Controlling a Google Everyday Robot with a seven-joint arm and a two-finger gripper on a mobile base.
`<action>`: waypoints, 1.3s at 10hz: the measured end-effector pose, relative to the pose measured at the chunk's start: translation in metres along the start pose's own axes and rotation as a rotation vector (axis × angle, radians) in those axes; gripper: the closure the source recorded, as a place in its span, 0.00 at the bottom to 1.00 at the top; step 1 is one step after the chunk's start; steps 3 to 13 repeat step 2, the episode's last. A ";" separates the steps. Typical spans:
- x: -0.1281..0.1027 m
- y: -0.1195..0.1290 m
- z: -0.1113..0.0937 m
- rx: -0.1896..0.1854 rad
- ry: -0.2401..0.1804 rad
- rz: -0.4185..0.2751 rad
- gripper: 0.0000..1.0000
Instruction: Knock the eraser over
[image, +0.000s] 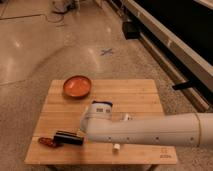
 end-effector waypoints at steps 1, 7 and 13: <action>0.002 0.000 0.000 0.003 0.006 -0.001 0.20; 0.001 0.000 0.000 0.003 0.006 -0.001 0.20; 0.001 0.000 0.000 0.003 0.006 -0.001 0.20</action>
